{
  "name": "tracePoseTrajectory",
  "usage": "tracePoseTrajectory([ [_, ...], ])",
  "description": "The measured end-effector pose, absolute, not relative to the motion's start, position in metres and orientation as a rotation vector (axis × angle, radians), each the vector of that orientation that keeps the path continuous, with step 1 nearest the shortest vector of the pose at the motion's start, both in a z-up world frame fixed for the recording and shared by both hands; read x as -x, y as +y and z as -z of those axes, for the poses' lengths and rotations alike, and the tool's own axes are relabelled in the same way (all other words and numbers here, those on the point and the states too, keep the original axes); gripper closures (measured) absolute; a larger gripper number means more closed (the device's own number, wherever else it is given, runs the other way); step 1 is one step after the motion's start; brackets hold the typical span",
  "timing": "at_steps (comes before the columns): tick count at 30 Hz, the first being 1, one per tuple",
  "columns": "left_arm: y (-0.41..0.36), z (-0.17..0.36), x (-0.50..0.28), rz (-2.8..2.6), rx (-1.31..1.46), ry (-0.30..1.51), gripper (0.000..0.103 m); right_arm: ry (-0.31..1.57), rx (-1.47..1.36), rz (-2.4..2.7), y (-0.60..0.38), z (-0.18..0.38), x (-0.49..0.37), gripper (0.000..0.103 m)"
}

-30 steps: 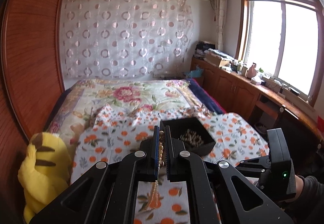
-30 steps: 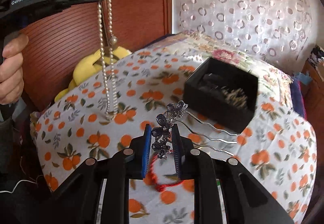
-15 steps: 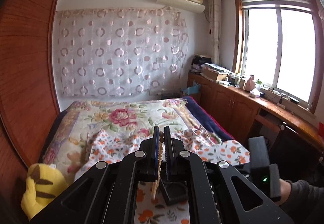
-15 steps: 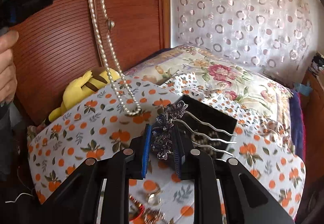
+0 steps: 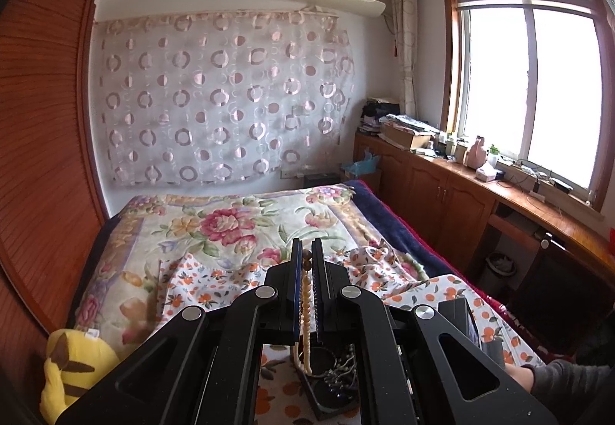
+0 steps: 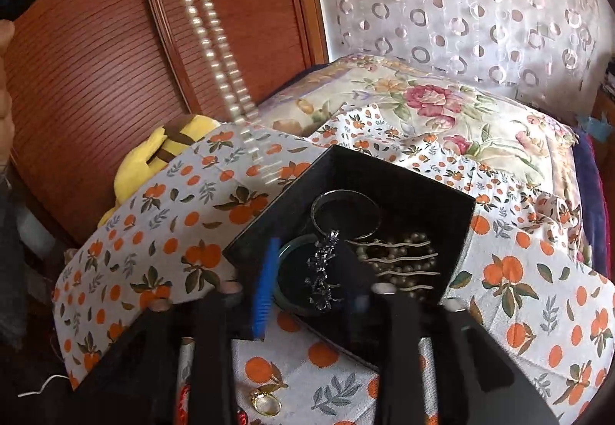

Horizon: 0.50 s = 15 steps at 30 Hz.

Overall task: Organize jewelry
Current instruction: 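Lower the hairpin into the box with right tool while left tool drops pearls, then move both open tools back over the remaining jewelry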

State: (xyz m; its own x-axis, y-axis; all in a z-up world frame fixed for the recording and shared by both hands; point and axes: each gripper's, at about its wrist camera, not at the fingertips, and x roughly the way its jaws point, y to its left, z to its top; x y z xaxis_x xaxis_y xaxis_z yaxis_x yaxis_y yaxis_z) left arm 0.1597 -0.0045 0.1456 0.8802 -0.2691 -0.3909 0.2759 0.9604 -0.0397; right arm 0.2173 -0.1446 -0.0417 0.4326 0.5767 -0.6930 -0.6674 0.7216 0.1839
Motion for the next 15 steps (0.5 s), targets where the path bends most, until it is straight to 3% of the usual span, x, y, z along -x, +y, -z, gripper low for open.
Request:
tracePoseTrajectory([
  [15,-0.034,-0.125,-0.184,0.331,-0.042,0.455,0.099,0.767,0.09,-0.653,-0.204,0.037,-0.21,0.063],
])
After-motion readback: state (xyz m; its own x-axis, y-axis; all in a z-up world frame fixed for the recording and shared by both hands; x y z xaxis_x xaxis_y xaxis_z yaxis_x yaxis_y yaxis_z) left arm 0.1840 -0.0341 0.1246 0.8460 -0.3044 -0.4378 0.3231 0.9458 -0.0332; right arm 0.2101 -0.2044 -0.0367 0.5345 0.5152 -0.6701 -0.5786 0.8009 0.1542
